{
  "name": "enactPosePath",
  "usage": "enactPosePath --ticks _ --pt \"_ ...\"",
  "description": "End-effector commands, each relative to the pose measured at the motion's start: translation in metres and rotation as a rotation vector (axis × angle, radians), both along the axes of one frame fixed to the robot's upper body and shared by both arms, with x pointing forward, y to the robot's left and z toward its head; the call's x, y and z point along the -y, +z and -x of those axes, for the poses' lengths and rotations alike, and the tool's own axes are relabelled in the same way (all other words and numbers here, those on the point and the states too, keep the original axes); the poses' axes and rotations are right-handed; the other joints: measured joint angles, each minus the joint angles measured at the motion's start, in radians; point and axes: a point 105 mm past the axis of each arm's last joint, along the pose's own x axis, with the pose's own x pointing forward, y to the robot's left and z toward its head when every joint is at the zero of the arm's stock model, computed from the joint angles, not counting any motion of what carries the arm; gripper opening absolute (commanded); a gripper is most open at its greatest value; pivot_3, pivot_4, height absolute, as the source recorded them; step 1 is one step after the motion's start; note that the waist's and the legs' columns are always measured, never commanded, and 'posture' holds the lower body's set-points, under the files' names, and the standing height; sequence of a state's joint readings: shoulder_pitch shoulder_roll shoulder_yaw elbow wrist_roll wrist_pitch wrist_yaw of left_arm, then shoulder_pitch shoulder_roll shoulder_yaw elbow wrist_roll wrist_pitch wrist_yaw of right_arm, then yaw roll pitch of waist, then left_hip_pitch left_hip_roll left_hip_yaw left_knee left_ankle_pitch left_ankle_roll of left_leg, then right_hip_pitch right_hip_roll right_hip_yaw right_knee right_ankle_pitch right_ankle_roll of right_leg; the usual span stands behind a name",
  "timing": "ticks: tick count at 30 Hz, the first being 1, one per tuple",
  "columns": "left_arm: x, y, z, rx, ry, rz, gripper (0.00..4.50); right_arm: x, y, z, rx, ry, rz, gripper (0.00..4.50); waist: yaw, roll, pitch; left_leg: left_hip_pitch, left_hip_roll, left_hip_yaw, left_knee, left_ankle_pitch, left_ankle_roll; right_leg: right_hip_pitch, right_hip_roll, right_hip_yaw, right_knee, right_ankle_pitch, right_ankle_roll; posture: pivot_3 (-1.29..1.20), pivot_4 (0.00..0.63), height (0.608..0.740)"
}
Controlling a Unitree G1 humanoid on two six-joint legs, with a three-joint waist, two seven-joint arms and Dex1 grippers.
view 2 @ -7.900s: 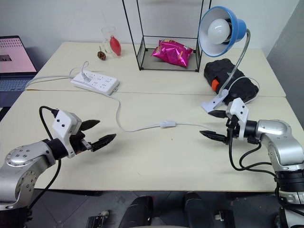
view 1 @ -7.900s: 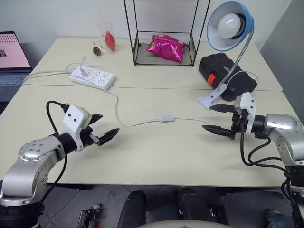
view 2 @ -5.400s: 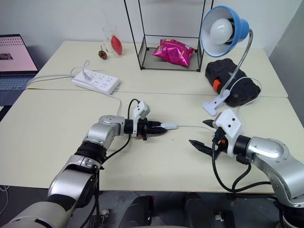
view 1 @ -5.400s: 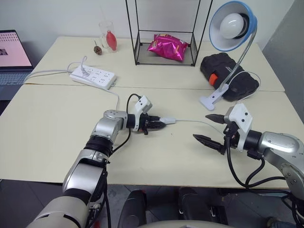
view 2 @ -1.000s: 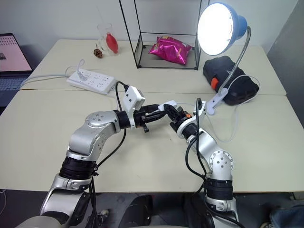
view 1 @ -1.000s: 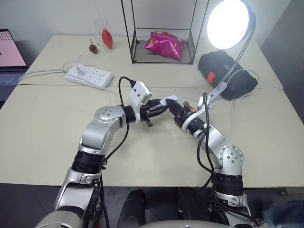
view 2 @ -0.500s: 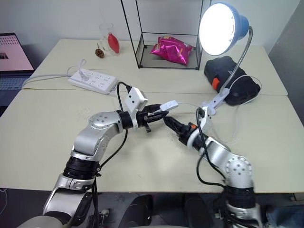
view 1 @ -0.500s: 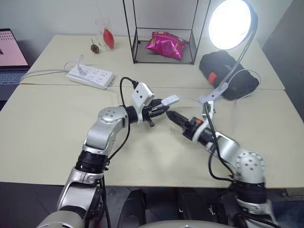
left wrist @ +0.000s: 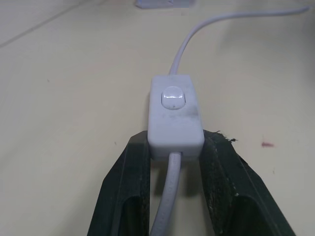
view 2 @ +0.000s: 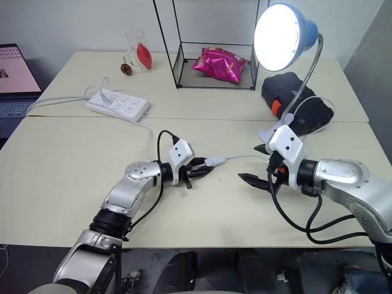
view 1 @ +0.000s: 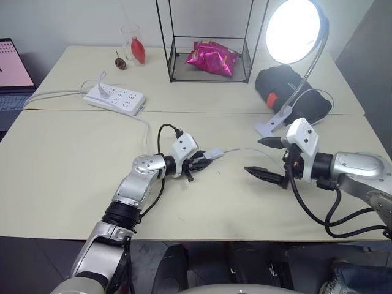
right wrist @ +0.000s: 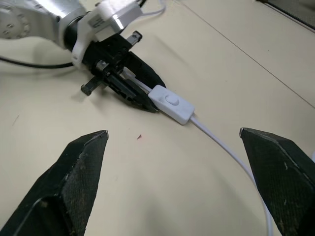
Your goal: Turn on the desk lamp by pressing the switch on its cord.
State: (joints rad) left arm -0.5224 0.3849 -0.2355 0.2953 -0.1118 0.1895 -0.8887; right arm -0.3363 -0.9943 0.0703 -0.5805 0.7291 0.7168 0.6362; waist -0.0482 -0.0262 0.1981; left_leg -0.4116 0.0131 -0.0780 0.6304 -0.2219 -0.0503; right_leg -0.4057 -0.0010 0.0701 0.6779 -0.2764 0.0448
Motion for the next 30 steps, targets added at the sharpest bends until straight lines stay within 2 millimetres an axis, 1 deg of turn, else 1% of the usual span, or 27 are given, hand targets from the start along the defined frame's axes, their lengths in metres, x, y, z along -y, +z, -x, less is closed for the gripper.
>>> enactPosePath --ticks 1,4,5,7,9,11,12,14,15,19,21,23,27,30 --pt "-0.004 -0.008 0.004 0.009 -0.037 -0.057 1.06 0.002 0.010 0.001 0.070 0.061 0.026 4.50 0.000 0.000 0.000 0.000 0.000 0.000 0.000 0.000 0.000 0.000 0.000 0.000 0.000 0.000 0.000 0.00 0.150 0.740" --pt "-0.007 -0.011 0.004 0.000 -0.036 -0.056 1.06 0.006 0.012 -0.003 0.089 0.061 0.036 4.50 0.000 0.000 0.000 0.000 0.000 0.000 0.000 0.000 0.000 0.000 0.000 0.000 0.001 0.000 0.000 0.00 0.150 0.740" --pt "-0.008 -0.010 0.003 0.003 -0.034 -0.051 1.62 0.007 0.011 -0.004 0.091 0.062 0.039 4.50 0.000 0.000 0.000 0.001 0.000 0.000 0.000 0.000 0.000 0.000 0.000 0.000 0.001 0.000 0.000 0.00 0.150 0.740" --pt "-0.008 -0.004 0.003 0.009 -0.039 -0.034 1.86 0.008 0.010 -0.006 0.091 0.067 0.042 4.50 0.000 0.000 0.000 0.001 0.000 0.000 0.000 0.000 0.000 0.001 0.000 0.000 0.001 0.000 0.000 0.00 0.150 0.740" --pt "-0.009 -0.001 0.004 0.010 -0.039 -0.023 2.37 0.008 0.010 -0.006 0.091 0.073 0.042 4.50 0.000 0.000 0.000 0.001 0.000 0.000 0.000 0.000 0.000 0.001 0.000 0.000 0.002 0.000 0.000 0.00 0.150 0.740" --pt "-0.012 0.005 0.005 0.017 -0.041 -0.006 2.72 0.010 0.008 -0.007 0.089 0.076 0.044 4.50 0.000 0.000 0.000 0.001 0.000 0.000 0.000 0.000 0.000 0.001 0.000 0.000 0.002 0.001 -0.001 0.00 0.150 0.740" --pt "-0.014 0.008 0.006 0.021 -0.043 0.000 3.07 0.011 0.006 -0.007 0.085 0.076 0.047 4.50 0.000 0.000 0.000 0.001 0.000 0.000 0.000 0.000 0.000 0.001 0.000 0.000 0.002 0.001 -0.001 0.00 0.150 0.740" --pt "-0.017 0.014 0.007 0.029 -0.042 0.006 3.36 0.014 0.004 -0.009 0.081 0.075 0.053 4.50 0.000 0.000 0.000 0.001 0.000 0.000 0.000 0.000 0.000 0.001 0.000 0.000 0.002 0.001 -0.001 0.00 0.150 0.740" --pt "-0.020 0.017 0.008 0.036 -0.035 0.009 3.64 0.015 0.003 -0.010 0.080 0.076 0.056 4.50 0.000 0.000 0.000 0.001 0.000 0.000 0.000 0.000 0.000 0.001 0.000 0.000 0.002 0.001 -0.001 0.00 0.150 0.740" --pt "-0.031 0.042 0.009 0.090 0.014 0.056 4.46 0.020 0.004 -0.014 0.094 0.075 0.065 4.50 0.002 0.000 0.000 0.001 0.000 0.000 0.001 0.000 0.000 0.001 0.000 0.000 0.002 0.001 -0.002 0.00 0.150 0.740" --pt "-0.037 0.056 0.011 0.126 0.041 0.077 4.46 0.025 0.005 -0.017 0.121 0.068 0.068 4.50 0.003 0.000 0.000 0.001 0.000 0.000 0.001 0.000 0.000 0.001 -0.001 0.000 0.002 0.001 -0.002 0.00 0.150 0.740" --pt "-0.044 0.063 0.016 0.144 0.049 0.052 4.46 0.028 0.007 -0.019 0.135 0.076 0.055 4.50 0.003 0.000 0.000 0.001 0.000 0.000 0.001 0.000 0.000 0.001 -0.001 0.000 0.002 0.001 -0.001 0.00 0.150 0.740" --pt "-0.066 0.074 0.020 0.168 0.124 -0.009 4.46 0.037 0.011 -0.022 0.153 0.076 0.029 4.50 0.002 0.000 0.000 0.002 0.000 0.000 0.001 0.000 0.000 0.001 -0.001 0.000 0.002 0.001 -0.001 0.00 0.150 0.740" --pt "-0.082 0.091 0.033 0.154 0.129 -0.003 4.46 0.045 0.014 -0.024 0.171 0.076 0.032 4.50 0.002 0.000 0.000 0.002 0.000 0.000 0.001 0.000 0.000 0.001 -0.001 0.000 0.002 0.001 -0.001 0.00 0.150 0.740"
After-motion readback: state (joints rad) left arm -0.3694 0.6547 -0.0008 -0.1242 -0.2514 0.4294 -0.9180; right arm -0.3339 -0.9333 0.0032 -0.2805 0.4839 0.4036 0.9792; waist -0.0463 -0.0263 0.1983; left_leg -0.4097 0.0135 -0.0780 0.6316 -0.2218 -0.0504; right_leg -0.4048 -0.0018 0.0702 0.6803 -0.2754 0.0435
